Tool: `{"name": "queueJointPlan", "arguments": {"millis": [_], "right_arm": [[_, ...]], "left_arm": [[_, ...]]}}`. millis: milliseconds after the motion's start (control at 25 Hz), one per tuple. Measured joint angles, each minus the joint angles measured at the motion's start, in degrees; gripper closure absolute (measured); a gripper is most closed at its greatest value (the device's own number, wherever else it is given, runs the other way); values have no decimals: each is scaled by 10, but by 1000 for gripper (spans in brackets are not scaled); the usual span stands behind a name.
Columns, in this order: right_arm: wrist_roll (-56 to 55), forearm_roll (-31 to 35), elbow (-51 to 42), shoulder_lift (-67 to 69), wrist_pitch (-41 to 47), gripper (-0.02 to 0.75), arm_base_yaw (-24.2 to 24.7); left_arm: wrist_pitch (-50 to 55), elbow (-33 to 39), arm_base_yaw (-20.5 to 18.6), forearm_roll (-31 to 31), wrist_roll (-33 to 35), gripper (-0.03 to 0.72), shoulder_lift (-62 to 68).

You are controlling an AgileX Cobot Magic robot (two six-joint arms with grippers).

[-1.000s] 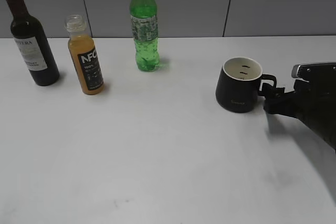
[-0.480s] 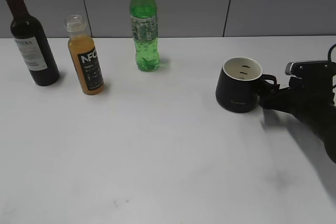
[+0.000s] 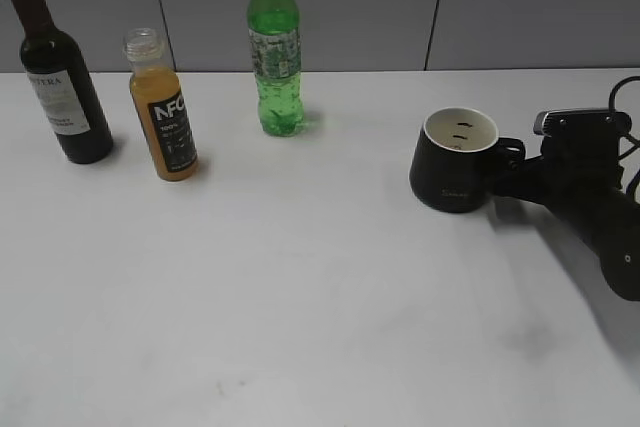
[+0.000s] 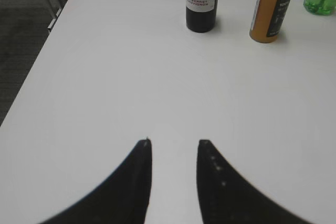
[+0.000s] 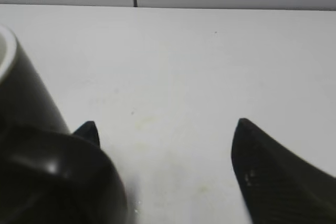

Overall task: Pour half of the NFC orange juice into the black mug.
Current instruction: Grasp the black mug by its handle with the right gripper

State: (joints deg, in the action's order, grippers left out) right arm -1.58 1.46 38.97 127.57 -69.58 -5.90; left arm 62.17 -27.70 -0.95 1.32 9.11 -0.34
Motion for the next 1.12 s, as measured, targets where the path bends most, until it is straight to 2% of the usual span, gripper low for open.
{"name": "queueJointPlan", "arguments": {"millis": [80, 200, 320, 400, 440, 880, 1120], "right_arm": [[0, -4, 6, 4, -1, 176, 0], [0, -15, 13, 7, -2, 258, 0], [0, -33, 18, 12, -3, 423, 0], [0, -42, 20, 13, -3, 590, 0], [2, -44, 21, 14, -3, 642, 0], [7, -46, 23, 9, 2, 646, 0], [16, -57, 22, -38, 29, 654, -24]], "left_arm": [[0, 0, 0, 0, 0, 451, 0], [0, 0, 0, 0, 0, 451, 0], [0, 0, 0, 0, 0, 451, 0], [0, 0, 0, 0, 0, 451, 0], [0, 0, 0, 0, 0, 451, 0], [0, 0, 0, 0, 0, 451, 0], [0, 0, 0, 0, 0, 451, 0]]}}
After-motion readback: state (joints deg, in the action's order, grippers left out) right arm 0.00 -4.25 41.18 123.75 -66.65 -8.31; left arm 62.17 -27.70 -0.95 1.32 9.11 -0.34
